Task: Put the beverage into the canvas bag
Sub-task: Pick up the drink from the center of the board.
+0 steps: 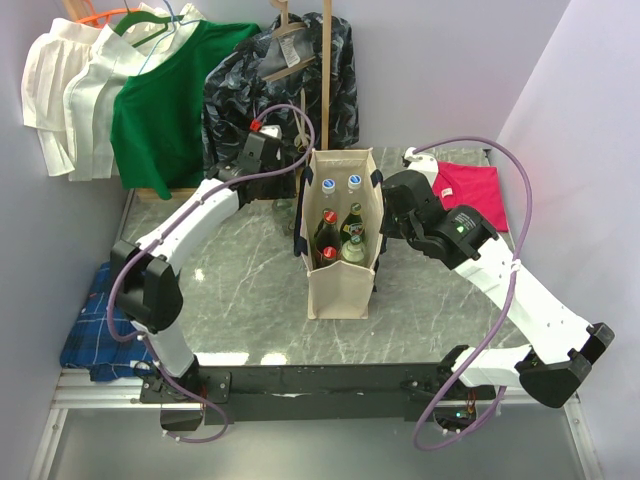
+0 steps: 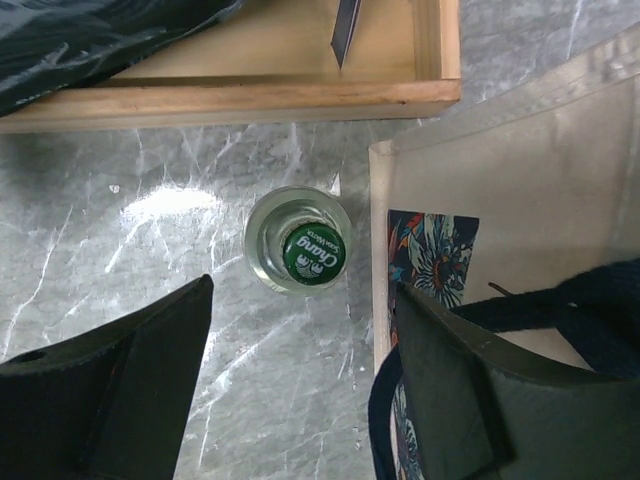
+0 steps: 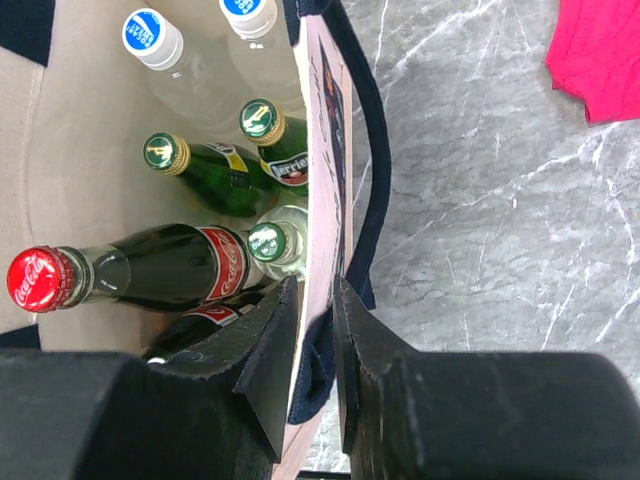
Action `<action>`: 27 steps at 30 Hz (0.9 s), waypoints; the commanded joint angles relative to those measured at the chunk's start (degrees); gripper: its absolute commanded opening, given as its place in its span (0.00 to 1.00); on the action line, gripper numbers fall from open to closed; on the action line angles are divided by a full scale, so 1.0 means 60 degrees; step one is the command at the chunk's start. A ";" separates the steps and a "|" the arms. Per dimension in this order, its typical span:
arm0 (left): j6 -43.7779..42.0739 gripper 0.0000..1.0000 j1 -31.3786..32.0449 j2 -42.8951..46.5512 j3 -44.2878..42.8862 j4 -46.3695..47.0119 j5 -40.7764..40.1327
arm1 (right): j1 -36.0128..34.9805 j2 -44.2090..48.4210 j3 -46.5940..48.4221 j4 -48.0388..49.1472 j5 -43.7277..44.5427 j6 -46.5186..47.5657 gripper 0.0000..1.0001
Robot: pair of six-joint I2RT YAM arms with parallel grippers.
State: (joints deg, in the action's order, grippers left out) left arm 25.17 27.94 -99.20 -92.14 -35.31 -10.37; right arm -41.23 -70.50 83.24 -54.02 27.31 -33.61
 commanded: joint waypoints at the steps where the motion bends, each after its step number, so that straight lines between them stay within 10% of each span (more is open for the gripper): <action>1: -0.0035 0.78 -0.0014 -0.0122 -0.0318 0.0113 0.0205 | 0.0017 0.0251 0.0086 0.0200 0.0268 -0.0097 0.29; 27: -0.0035 0.65 -0.0014 -0.1016 -0.0581 0.0216 0.0278 | 0.0134 0.0251 -0.0060 0.0302 0.0209 -0.0010 0.29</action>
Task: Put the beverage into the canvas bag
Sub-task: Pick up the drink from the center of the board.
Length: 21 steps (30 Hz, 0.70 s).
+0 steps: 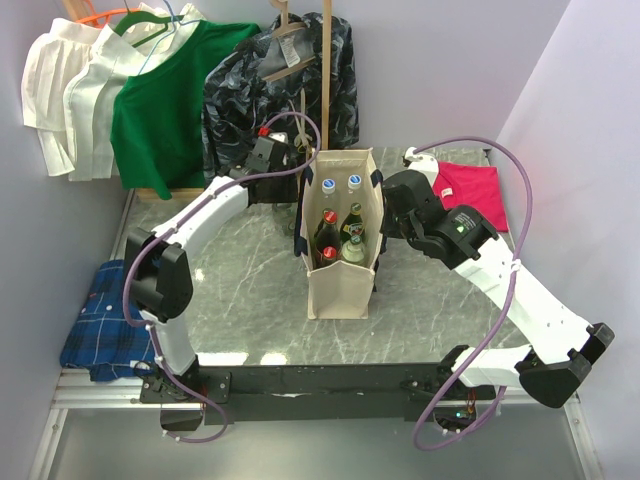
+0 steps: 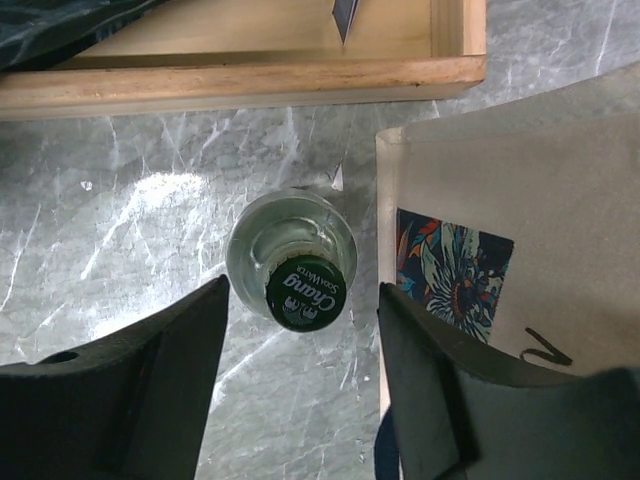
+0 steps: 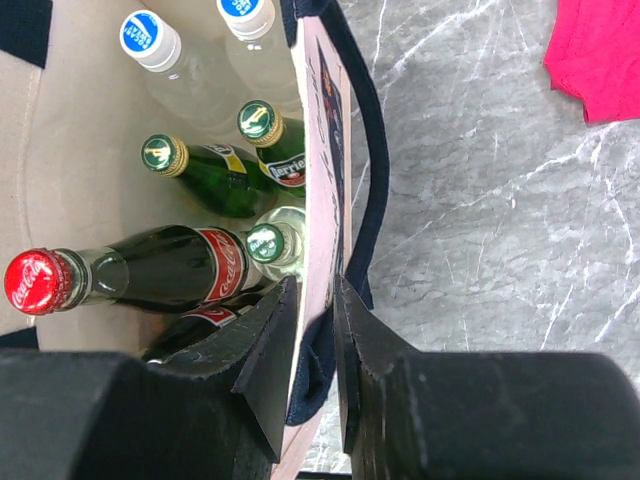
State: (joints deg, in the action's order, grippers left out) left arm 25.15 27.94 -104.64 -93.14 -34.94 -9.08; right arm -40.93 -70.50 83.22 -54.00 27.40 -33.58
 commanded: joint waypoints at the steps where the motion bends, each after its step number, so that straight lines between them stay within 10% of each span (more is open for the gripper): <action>1: -0.0031 0.64 -0.0014 -0.0123 -0.0399 0.0140 0.0063 | 0.0083 0.0280 -0.0057 0.0284 0.0209 -0.0013 0.29; 21: -0.0090 0.49 -0.0014 -0.0299 -0.0560 0.0154 -0.0068 | 0.0112 0.0353 -0.0174 0.0269 0.0180 -0.0013 0.29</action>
State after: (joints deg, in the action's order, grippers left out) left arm 25.10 27.94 -106.02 -93.65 -34.96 -9.06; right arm -40.62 -70.19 82.81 -53.78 27.38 -33.58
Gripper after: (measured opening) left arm 0.492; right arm 0.288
